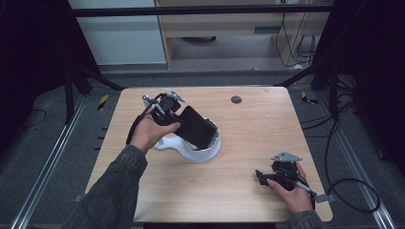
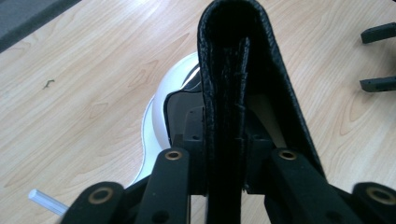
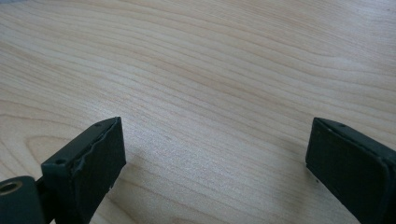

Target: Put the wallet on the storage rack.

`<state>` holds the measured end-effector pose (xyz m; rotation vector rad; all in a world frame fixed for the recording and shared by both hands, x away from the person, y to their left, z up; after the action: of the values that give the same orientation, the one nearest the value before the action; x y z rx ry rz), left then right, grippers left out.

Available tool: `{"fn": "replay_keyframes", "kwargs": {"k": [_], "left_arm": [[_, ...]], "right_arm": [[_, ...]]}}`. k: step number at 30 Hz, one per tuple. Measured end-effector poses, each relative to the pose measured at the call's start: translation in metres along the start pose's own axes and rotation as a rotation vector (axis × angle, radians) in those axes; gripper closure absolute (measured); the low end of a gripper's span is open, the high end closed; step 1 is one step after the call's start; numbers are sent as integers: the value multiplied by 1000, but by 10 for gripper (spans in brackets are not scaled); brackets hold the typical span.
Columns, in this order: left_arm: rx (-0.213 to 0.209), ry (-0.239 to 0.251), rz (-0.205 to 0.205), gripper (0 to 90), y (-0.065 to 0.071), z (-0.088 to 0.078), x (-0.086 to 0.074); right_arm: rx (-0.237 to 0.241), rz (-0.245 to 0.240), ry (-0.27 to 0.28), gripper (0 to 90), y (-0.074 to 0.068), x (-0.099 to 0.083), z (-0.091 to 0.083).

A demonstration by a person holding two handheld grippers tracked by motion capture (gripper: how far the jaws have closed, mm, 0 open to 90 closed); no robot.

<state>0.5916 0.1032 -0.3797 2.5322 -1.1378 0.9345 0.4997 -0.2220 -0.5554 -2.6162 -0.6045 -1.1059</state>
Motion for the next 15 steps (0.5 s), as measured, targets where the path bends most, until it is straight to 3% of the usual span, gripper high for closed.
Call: {"fn": "replay_keyframes", "kwargs": {"k": [15], "left_arm": [[47, 46, -27, 661, -11, -12, -3]], "right_arm": [[8, -3, -6, 51, -2, -1, 0]]}}
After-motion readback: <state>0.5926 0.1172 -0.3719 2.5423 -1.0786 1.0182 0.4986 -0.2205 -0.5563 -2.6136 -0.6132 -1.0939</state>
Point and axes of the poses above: each handheld gripper's, and its own axes: z roughly forward along the jaws, x roughly out of its top, y roughly to its right, the point moved 7 cm from there along z, roughly forward along the jaws, and after that the axes turned 5 degrees about x, right-handed, at the moved point
